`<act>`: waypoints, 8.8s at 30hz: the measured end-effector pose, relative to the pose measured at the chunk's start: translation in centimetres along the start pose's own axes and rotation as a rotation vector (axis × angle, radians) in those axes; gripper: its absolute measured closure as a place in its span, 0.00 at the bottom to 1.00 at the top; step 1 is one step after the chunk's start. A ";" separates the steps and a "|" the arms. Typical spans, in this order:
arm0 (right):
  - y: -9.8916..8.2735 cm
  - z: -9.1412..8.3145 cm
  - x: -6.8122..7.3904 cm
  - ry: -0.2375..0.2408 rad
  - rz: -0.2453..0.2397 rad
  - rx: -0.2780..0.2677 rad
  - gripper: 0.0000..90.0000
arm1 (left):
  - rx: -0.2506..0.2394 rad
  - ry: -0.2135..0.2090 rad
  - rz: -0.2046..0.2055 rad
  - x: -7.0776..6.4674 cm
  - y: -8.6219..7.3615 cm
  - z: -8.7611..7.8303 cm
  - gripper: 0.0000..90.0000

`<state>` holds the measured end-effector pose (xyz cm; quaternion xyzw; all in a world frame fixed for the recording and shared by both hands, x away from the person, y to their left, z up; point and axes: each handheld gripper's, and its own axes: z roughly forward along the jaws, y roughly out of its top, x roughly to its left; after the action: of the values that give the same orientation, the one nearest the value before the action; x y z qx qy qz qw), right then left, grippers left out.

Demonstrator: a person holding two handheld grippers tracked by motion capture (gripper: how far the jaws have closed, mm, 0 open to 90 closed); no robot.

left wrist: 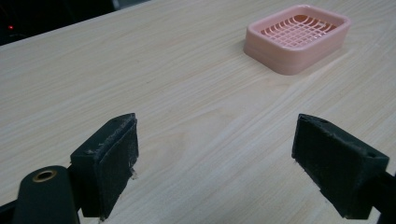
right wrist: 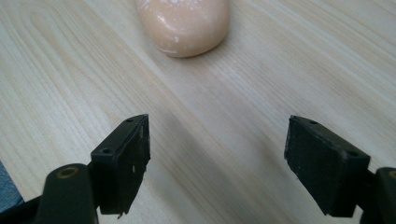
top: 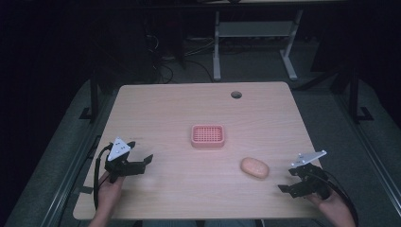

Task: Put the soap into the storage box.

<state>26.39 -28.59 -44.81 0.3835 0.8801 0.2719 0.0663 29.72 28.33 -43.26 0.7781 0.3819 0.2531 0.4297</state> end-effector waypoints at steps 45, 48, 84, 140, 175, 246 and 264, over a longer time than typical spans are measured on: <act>8.9 2.5 1.6 0.022 -0.228 0.165 0.22 | -0.001 0.004 0.002 0.1 0.0 -0.1 0.16; 9.8 3.1 1.9 0.024 -0.253 0.185 0.23 | -0.002 0.003 0.002 0.2 0.0 -0.1 0.16; 12.0 7.2 2.7 0.041 -0.310 0.352 0.34 | -0.005 0.006 -0.001 0.2 0.0 -0.2 0.16; 19.1 7.2 3.1 0.107 -0.394 0.296 0.35 | -0.013 0.003 -0.012 0.2 0.0 -0.2 0.16; 24.6 8.5 4.7 0.121 -0.482 0.293 0.35 | -0.018 0.005 -0.019 0.4 0.0 -0.4 0.16; 31.3 14.1 4.4 0.160 -0.499 0.367 0.35 | -0.025 0.002 -0.025 0.4 0.0 -0.4 0.16; 31.3 15.9 3.8 0.178 -0.483 0.385 0.35 | -0.025 0.002 -0.027 0.4 0.0 -0.4 0.16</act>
<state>48.88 -1.62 -41.29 0.1435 0.9833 0.1095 -0.0221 29.72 28.82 -43.01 0.7673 0.3894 0.2529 0.4423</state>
